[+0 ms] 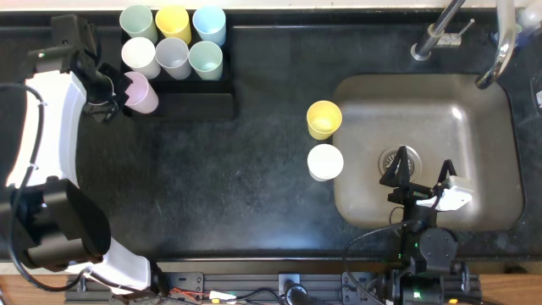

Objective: Store Cups

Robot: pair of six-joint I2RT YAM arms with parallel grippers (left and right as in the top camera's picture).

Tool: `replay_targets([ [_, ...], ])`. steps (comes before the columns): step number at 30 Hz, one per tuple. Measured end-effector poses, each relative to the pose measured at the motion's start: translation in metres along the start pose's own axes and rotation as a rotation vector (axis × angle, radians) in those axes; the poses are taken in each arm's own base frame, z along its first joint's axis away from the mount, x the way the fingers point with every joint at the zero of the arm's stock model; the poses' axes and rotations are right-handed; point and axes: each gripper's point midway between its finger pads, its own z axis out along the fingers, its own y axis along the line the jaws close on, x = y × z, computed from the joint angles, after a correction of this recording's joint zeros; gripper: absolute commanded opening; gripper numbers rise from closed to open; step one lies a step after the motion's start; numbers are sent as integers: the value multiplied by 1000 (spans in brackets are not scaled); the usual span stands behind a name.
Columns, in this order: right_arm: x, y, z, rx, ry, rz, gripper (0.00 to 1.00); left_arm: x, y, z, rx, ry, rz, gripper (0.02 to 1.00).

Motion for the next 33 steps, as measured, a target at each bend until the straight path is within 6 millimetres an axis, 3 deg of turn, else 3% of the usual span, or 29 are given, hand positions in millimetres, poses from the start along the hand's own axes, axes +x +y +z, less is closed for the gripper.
replay_targets([
  [8,0,0,0,0,0,0,998,-10,-3,7,25,-36,-13,36],
  [14,0,0,0,-1,-1,0,998,-5,-1,21,32,-27,-14,36],
  [33,0,0,0,0,0,0,998,-6,1,24,18,-35,-12,36],
])
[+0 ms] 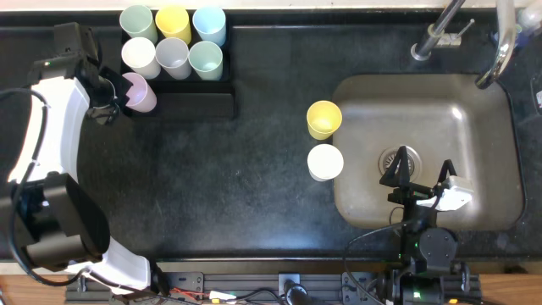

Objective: Store Cups

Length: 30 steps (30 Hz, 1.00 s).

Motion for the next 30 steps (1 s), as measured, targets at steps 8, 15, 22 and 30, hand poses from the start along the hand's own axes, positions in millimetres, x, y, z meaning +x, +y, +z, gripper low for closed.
replay_targets([
  [8,0,0,0,0,0,0,998,5,-2,9,-20,9,17,36],
  [15,0,0,0,0,0,0,998,3,-5,10,-13,0,17,825],
  [22,0,0,0,0,0,-1,998,3,-5,10,-12,-1,17,991],
  [30,0,0,0,0,0,0,998,3,-14,-51,99,-79,29,1000],
])
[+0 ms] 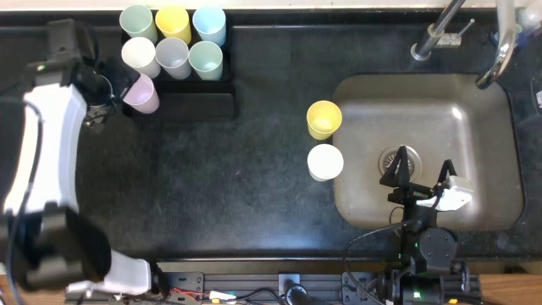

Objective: Store Cups

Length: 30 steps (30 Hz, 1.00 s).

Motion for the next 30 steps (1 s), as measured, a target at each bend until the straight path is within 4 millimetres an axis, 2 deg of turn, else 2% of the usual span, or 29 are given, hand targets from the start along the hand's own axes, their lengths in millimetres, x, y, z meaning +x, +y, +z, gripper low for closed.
replay_targets([
  [2,0,0,0,0,0,0,998,7,-15,-25,69,-25,46,996],
  [3,0,0,0,0,0,0,998,17,-26,-37,104,-27,88,996],
  [5,0,0,0,0,0,0,996,46,-55,-54,169,-20,190,963],
  [7,0,0,0,0,0,0,998,88,-93,-63,241,5,327,952],
  [10,0,0,0,0,0,0,996,160,-131,-63,295,77,507,952],
  [13,0,0,0,0,0,0,996,228,-150,-56,305,158,651,952],
  [16,0,0,0,0,0,0,996,277,-160,-50,292,217,755,947],
  [18,0,0,0,0,0,0,996,300,-159,-46,267,249,805,947],
  [20,0,0,0,0,0,0,998,317,-158,-45,251,272,841,947],
  [22,0,0,0,0,0,0,998,324,-157,-45,247,279,862,947],
  [30,0,0,0,0,0,0,996,330,-158,-47,255,297,869,947],
])
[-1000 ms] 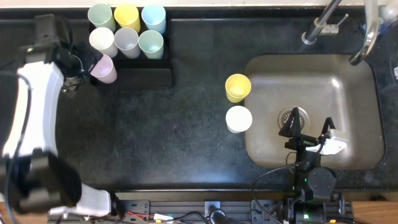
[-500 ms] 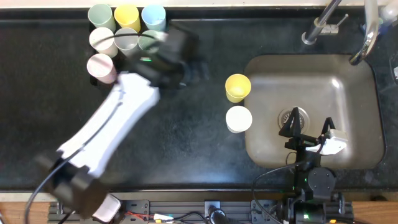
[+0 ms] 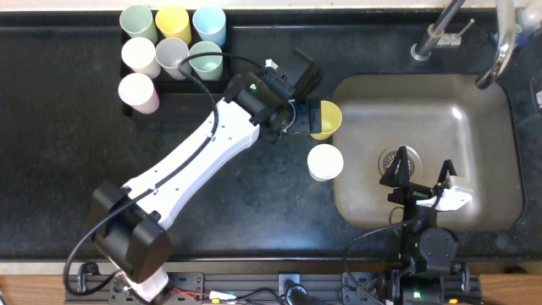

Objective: Store Cups

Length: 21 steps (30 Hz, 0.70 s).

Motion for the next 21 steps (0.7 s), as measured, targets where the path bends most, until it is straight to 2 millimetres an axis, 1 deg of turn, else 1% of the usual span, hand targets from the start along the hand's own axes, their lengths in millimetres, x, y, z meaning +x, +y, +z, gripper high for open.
replay_targets([
  [2,0,0,0,0,0,0,998,2,0,6,-4,17,0,947],
  [7,0,0,0,0,0,0,998,9,3,32,-27,72,-3,947],
  [9,0,0,0,0,0,0,998,11,3,39,-30,83,-4,947],
  [21,0,0,0,0,0,0,996,6,-5,50,1,74,-3,936],
])
